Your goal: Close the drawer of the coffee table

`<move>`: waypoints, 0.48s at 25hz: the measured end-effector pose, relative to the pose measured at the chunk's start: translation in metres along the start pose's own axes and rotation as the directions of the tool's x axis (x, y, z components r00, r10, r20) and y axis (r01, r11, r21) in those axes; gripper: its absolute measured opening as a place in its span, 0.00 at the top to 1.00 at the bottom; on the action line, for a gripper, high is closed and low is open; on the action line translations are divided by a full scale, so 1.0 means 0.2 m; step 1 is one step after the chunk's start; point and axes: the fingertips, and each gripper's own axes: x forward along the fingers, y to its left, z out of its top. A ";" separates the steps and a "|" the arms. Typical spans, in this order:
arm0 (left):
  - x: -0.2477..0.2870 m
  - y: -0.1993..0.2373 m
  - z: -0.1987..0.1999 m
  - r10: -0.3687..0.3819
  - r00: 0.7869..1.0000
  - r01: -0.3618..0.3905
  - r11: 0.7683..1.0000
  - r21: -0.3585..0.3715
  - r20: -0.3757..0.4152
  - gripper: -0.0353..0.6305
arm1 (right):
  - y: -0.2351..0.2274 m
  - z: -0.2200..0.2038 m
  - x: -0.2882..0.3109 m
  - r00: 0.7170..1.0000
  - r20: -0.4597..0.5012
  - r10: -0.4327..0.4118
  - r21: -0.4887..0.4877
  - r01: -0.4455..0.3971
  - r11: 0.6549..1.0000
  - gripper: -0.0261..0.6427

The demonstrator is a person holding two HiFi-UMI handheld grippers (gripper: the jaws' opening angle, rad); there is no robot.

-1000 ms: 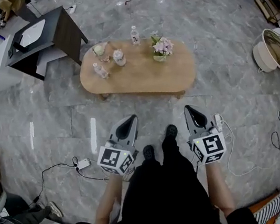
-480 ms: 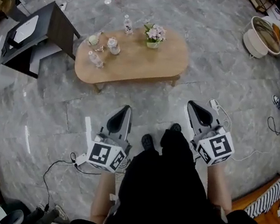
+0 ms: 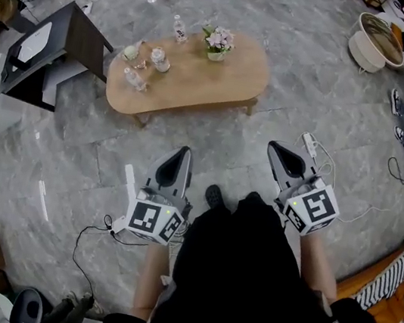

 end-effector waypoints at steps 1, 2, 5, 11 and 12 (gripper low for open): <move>0.00 -0.01 -0.01 -0.004 1.000 0.004 1.000 0.003 -0.003 0.93 | 0.00 -0.01 0.00 1.000 0.000 -0.001 0.004 0.001 1.000 0.94; -0.01 -0.02 -0.02 -0.005 1.000 0.005 1.000 0.009 -0.008 0.93 | 0.00 -0.01 -0.01 1.000 -0.001 -0.002 0.010 0.002 1.000 0.94; -0.04 -0.02 -0.06 0.000 1.000 0.001 1.000 0.027 -0.030 0.93 | 0.01 -0.04 -0.02 1.000 -0.001 -0.002 0.016 0.002 1.000 0.94; -0.06 0.01 -0.10 0.006 0.999 -0.006 1.000 0.010 -0.046 0.93 | 0.02 -0.07 -0.03 1.000 -0.006 -0.011 0.023 0.011 1.000 0.94; -0.07 0.02 -0.10 0.007 0.999 -0.007 1.000 0.009 -0.046 0.93 | 0.03 -0.07 -0.03 1.000 -0.007 -0.011 0.023 0.011 1.000 0.94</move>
